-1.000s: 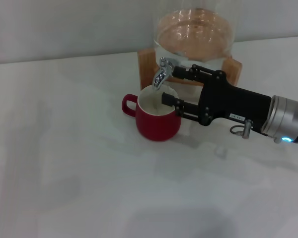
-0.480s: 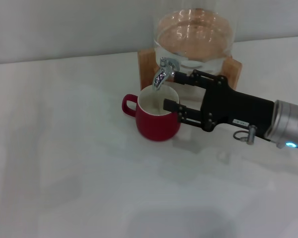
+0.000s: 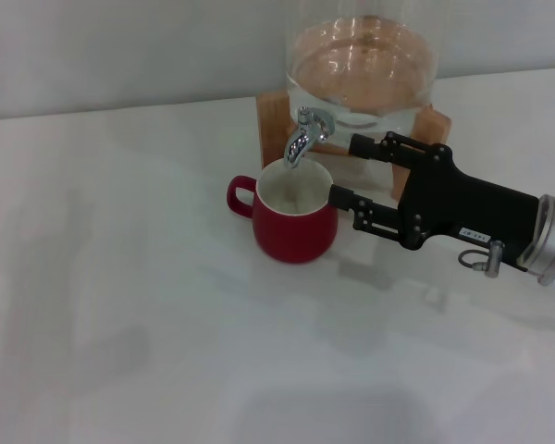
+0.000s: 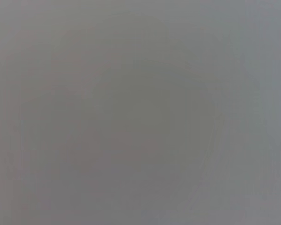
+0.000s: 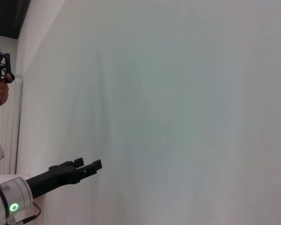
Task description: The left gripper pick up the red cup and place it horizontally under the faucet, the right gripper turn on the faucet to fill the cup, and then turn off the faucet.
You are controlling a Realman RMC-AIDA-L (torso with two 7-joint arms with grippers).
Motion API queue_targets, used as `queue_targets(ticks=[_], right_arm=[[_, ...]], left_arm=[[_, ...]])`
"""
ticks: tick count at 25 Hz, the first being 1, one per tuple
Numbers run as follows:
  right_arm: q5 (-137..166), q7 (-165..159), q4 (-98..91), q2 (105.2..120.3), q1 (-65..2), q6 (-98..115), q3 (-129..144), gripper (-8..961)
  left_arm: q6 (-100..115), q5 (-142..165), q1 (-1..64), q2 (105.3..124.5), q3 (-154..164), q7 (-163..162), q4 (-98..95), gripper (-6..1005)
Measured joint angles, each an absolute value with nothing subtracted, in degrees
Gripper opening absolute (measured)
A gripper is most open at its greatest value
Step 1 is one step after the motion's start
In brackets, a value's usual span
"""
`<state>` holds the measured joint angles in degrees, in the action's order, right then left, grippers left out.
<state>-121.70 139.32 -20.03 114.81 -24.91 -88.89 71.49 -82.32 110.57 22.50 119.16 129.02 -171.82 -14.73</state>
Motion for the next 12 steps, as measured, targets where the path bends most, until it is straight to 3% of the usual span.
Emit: queue_targets(ticks=[12], right_arm=[[-121.62,139.6,-20.04,114.32,-25.39,-85.9,70.87,673]], left_arm=[[-82.08,110.57,22.31,119.16,129.02,-171.82,-15.06,834]])
